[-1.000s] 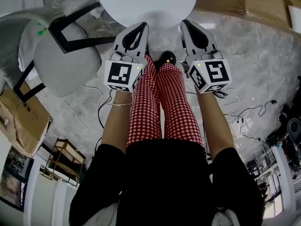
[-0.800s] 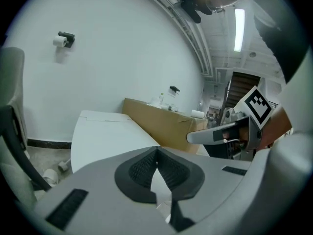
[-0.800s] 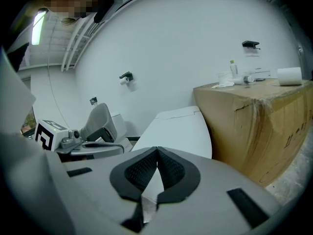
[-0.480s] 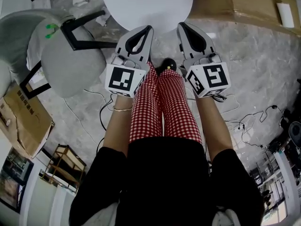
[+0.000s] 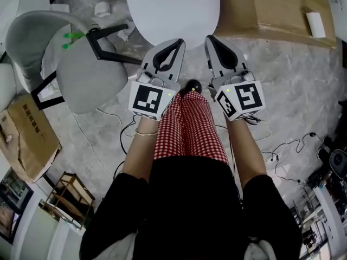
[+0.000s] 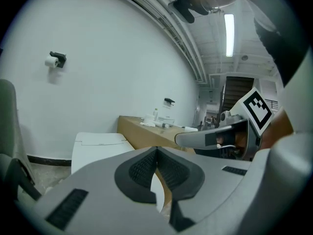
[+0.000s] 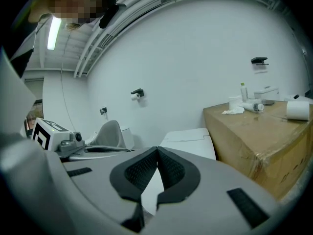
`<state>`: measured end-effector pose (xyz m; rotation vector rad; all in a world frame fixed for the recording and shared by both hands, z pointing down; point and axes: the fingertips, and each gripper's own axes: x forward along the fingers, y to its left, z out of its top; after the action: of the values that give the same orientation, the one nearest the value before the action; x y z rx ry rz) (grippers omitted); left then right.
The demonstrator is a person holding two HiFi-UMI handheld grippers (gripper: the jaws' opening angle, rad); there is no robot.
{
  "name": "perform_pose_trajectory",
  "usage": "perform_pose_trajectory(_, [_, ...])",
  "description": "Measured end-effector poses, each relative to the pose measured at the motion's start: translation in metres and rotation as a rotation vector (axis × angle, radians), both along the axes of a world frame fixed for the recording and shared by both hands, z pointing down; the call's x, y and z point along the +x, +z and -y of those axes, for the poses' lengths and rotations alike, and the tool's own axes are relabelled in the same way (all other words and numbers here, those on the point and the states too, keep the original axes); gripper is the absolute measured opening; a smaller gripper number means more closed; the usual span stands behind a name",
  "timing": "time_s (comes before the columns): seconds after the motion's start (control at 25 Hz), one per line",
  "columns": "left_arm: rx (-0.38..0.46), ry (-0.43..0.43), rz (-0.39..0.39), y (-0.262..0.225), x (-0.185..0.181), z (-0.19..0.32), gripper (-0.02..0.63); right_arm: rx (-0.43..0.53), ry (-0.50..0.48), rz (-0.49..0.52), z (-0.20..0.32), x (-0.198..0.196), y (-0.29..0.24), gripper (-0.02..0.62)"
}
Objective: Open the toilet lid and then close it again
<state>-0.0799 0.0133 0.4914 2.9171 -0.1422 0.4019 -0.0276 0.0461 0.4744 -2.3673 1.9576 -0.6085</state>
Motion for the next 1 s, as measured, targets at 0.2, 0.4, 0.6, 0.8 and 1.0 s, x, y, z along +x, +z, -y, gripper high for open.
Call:
perform_pose_trajectory(0.2, [0.035, 0.000, -0.031, -0.035, 0.008, 0.002, 0.003, 0.028, -0.010, -0.024, 0.003, 0.000, -0.030, 0.018])
perform_pose_trajectory(0.4, [0.067, 0.014, -0.049, -0.063, 0.013, 0.007, 0.003, 0.061, -0.023, -0.052, 0.011, -0.001, -0.059, 0.018])
perform_pose_trajectory(0.6, [0.118, 0.033, -0.069, -0.092, 0.016, 0.013, 0.003, 0.090, -0.032, -0.078, 0.018, -0.002, -0.086, 0.018])
perform_pose_trajectory(0.8, [0.136, 0.053, -0.100, -0.123, 0.024, 0.017, 0.003, 0.123, -0.036, -0.104, 0.026, 0.003, -0.117, 0.018])
perform_pose_trajectory(1.0, [0.147, 0.065, -0.115, -0.150, 0.033, 0.017, 0.003, 0.149, -0.059, -0.121, 0.032, 0.006, -0.146, 0.018])
